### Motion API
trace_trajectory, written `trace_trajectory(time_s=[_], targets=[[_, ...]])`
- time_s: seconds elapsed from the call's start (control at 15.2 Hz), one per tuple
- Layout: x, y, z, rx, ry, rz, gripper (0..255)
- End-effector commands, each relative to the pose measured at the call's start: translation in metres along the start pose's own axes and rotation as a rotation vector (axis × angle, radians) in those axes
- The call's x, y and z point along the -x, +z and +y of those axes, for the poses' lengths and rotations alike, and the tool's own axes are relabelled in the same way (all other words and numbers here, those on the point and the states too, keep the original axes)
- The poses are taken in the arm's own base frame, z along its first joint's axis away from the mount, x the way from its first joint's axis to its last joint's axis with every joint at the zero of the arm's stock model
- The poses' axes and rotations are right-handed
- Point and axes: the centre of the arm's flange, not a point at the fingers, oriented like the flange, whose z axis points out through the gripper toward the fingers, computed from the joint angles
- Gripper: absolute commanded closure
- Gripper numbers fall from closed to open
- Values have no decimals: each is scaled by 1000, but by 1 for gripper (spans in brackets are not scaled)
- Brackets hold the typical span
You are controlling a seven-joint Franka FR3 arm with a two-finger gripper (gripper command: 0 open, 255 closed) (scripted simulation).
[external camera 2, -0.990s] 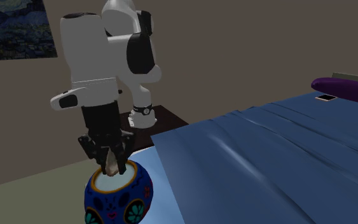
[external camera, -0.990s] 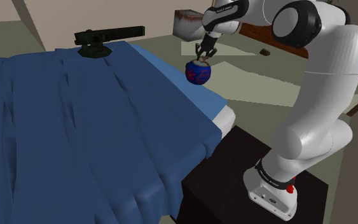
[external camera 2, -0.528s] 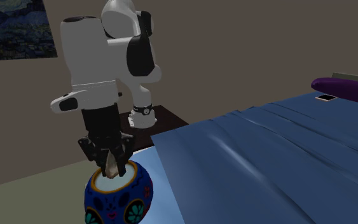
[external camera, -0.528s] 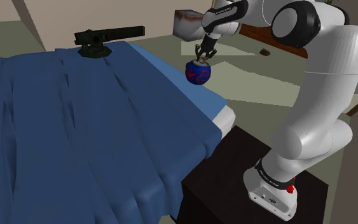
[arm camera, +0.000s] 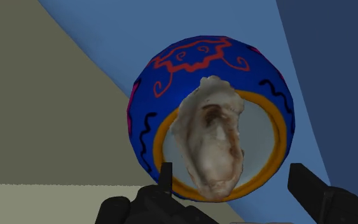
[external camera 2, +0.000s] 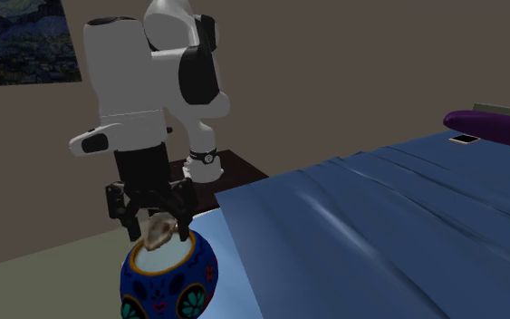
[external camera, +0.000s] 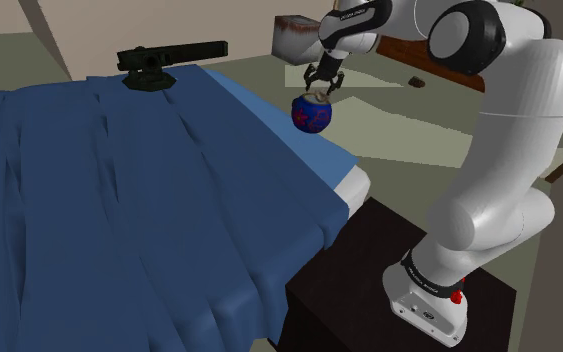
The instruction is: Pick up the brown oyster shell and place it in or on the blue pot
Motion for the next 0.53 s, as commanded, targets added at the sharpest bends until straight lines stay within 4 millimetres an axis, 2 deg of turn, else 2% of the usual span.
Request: trace_trajectory(time_s=[0.0, 0.13, 0.46], targets=[[1, -19, -1, 0, 0, 0, 0], [1, -42, -1, 0, 0, 0, 0], [1, -42, -1, 0, 0, 0, 0]])
